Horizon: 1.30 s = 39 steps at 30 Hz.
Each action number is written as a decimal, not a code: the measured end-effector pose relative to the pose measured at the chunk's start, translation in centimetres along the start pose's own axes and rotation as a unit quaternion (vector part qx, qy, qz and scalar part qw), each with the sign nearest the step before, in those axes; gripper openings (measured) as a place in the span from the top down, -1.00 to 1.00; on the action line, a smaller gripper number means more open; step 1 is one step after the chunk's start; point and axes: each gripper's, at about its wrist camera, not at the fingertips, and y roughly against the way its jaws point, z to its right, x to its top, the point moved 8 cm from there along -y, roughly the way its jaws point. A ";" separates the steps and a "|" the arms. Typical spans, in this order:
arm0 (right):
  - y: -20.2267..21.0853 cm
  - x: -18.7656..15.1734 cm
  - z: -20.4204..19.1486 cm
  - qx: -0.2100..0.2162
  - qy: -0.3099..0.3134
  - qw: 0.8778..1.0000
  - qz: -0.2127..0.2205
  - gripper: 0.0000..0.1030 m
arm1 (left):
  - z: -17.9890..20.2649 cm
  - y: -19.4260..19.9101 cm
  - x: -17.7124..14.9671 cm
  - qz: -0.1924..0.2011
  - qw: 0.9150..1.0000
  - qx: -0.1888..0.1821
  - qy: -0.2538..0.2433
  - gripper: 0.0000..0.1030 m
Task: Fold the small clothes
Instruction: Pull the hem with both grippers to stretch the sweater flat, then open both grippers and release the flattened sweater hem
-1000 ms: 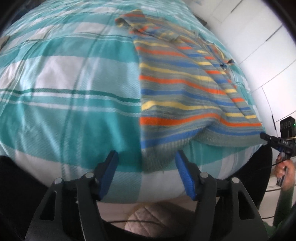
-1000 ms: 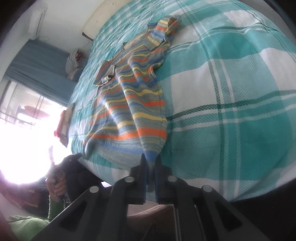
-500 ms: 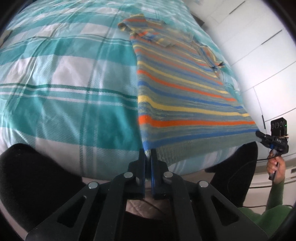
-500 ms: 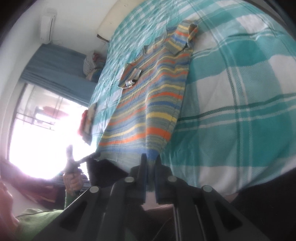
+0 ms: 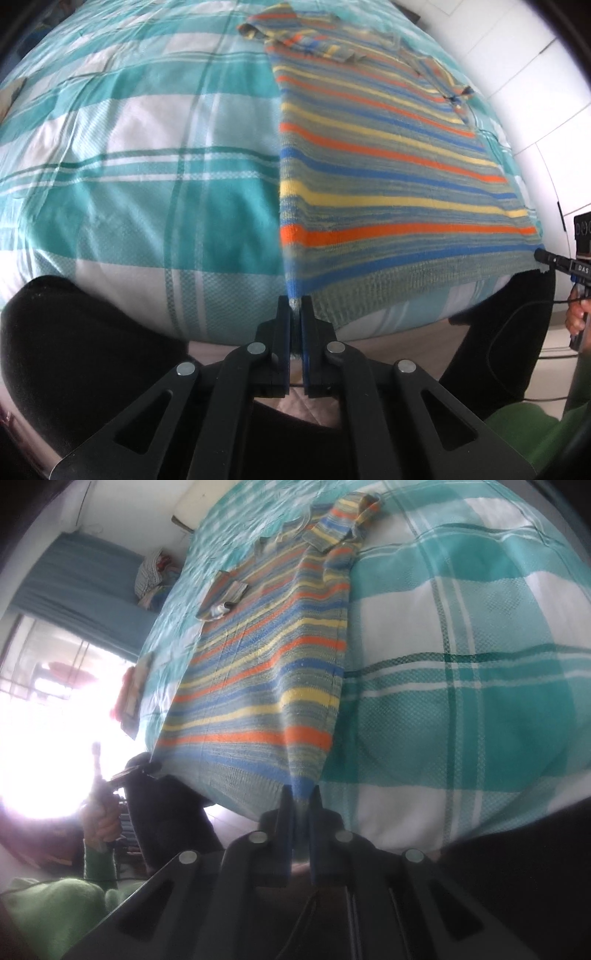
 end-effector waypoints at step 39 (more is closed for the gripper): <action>1.4 -0.5 3.3 -0.187 0.022 0.982 0.021 0.25 | -2.4 4.8 1.6 0.088 0.992 0.087 0.022 0.13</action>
